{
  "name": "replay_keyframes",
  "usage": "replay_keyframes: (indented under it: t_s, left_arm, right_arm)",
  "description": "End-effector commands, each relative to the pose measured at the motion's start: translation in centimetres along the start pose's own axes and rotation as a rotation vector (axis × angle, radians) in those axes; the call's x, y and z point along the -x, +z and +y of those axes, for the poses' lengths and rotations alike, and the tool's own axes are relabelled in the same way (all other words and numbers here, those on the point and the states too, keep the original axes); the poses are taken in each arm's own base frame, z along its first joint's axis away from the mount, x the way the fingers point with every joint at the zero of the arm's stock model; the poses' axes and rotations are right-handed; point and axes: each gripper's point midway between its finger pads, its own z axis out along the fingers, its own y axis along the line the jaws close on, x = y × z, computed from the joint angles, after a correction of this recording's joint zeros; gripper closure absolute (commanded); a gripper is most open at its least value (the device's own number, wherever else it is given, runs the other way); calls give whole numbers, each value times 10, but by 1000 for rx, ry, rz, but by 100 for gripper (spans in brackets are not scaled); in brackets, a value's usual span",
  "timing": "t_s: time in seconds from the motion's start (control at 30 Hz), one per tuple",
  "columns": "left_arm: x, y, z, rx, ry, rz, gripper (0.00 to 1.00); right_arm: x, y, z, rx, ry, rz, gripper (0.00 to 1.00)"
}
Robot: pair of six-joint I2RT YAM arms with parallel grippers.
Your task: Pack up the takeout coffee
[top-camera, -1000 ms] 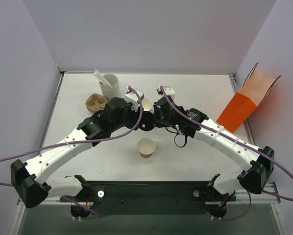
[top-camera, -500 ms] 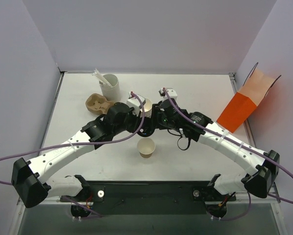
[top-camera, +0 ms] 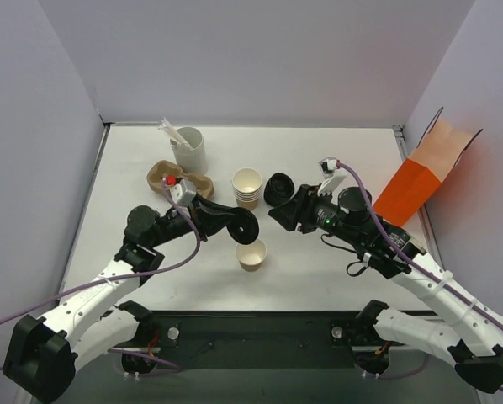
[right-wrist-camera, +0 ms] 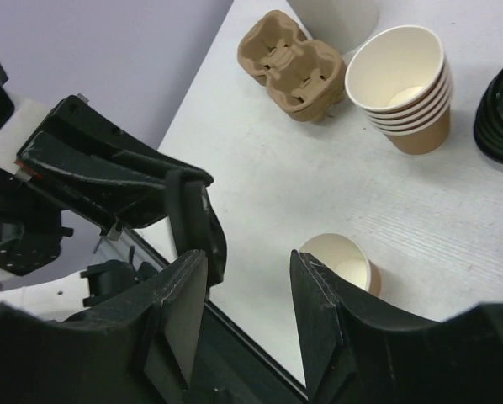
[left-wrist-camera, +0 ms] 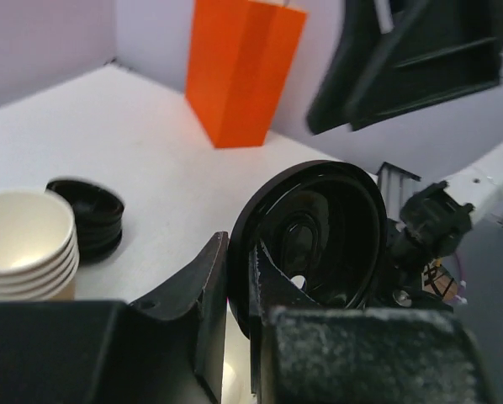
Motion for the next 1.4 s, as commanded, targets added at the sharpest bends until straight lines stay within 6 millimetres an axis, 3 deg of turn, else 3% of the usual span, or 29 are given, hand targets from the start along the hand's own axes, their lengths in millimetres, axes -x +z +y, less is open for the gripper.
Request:
replay_keyframes:
  t_s: [0.0, 0.23, 0.3, 0.33, 0.43, 0.57, 0.7, 0.77, 1.0, 1.37]
  left_arm:
    - [58, -19, -79, -387, 236, -248, 100]
    - [89, -39, -113, -550, 351, -461, 100]
    - [93, -38, -115, -572, 340, -483, 100]
    - [95, -36, -118, -586, 353, -487, 100]
    - [95, -31, -116, -584, 372, -489, 100]
    - [97, -24, -109, -560, 374, -486, 100]
    - [87, -21, -101, -528, 385, -440, 100]
    - [77, -23, -99, -519, 396, -412, 100]
    - [60, -25, -86, -426, 417, -357, 100]
    - [41, -18, -62, -307, 363, -243, 100]
  right_arm:
    - [15, -8, 34, 159, 111, -34, 56]
    - [5, -4, 69, 341, 292, 59, 55]
    - [-5, -1, 74, 379, 363, 104, 55]
    - [2, -3, 83, 431, 375, 83, 56]
    - [-4, -2, 94, 498, 412, 123, 58]
    - [-17, 4, 87, 457, 389, 153, 59]
    - [-24, 1, 73, 403, 348, 148, 54]
    - [-15, -6, 70, 393, 285, 111, 50]
    - [-13, -28, 74, 416, 146, 120, 35]
    - [-40, -18, 91, 419, -21, 276, 40]
